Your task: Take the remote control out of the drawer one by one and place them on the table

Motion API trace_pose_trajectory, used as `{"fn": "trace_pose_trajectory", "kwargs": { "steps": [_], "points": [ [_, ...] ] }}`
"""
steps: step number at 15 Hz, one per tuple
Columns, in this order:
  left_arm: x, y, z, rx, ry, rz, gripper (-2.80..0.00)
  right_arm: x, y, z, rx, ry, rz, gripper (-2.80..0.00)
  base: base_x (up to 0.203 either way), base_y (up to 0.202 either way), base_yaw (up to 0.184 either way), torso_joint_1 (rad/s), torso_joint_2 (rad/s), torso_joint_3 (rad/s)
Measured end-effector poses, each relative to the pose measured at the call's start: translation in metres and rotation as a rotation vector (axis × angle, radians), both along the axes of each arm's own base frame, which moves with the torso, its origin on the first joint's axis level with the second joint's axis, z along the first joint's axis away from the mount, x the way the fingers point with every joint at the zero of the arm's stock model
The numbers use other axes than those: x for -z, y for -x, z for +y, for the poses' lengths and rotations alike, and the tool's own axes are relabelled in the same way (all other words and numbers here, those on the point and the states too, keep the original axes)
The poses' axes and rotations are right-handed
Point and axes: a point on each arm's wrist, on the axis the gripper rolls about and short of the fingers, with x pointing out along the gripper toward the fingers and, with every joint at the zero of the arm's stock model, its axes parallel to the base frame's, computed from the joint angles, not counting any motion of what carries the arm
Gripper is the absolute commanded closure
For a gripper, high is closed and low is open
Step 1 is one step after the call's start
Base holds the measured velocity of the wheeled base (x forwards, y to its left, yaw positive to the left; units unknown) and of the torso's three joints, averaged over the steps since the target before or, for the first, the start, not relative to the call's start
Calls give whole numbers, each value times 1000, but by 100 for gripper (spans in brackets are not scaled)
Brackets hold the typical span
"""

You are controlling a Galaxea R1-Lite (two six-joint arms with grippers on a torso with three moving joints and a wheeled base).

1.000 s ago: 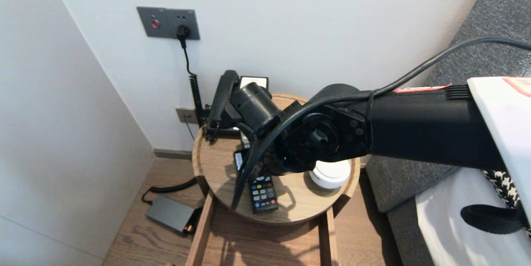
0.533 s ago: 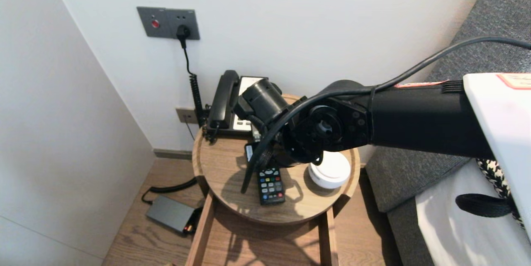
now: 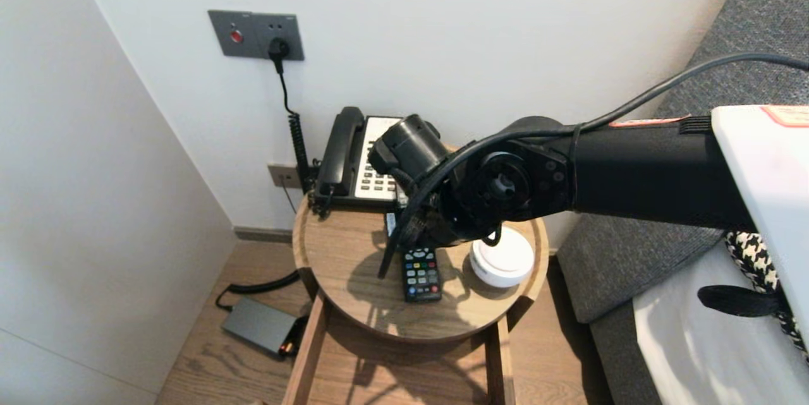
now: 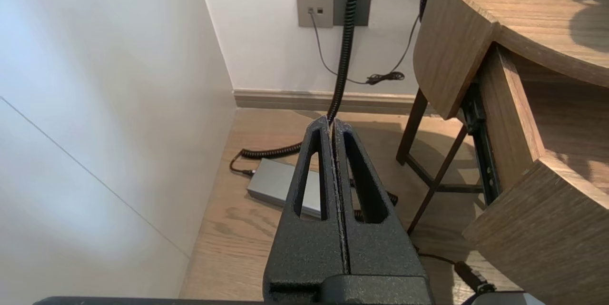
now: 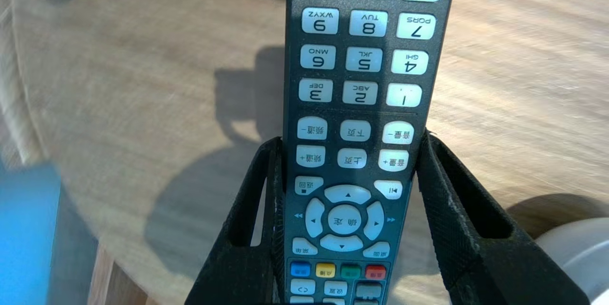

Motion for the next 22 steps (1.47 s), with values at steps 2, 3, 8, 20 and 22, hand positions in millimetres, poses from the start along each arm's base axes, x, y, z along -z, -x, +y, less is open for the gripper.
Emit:
{"fn": "trace_pose_trajectory", "kwargs": {
  "steps": [2, 3, 8, 20, 22],
  "points": [
    [0, 0, 0, 0, 0, 0, 0, -4, 2, -2, 28, -27, 1, 0, 0, 0, 0, 0, 0, 0],
    [0, 0, 0, 0, 0, 0, 0, -6, 2, -4, 40, -38, 0, 0, 0, 0, 0, 0, 0, 0],
    [0, 0, 0, -1, 0, 0, 0, -8, 0, -8, 78, -63, 5, 0, 0, 0, 0, 0, 0, 0],
    [0, 0, 0, -1, 0, 0, 0, 12, -19, -16, 157, -55, 51, 0, 0, 0, 0, 0, 0, 0],
    [0, 0, 0, 0, 0, 0, 0, 15, -20, -14, 157, -52, 55, 0, 0, 0, 0, 0, 0, 0]
  ]
}}
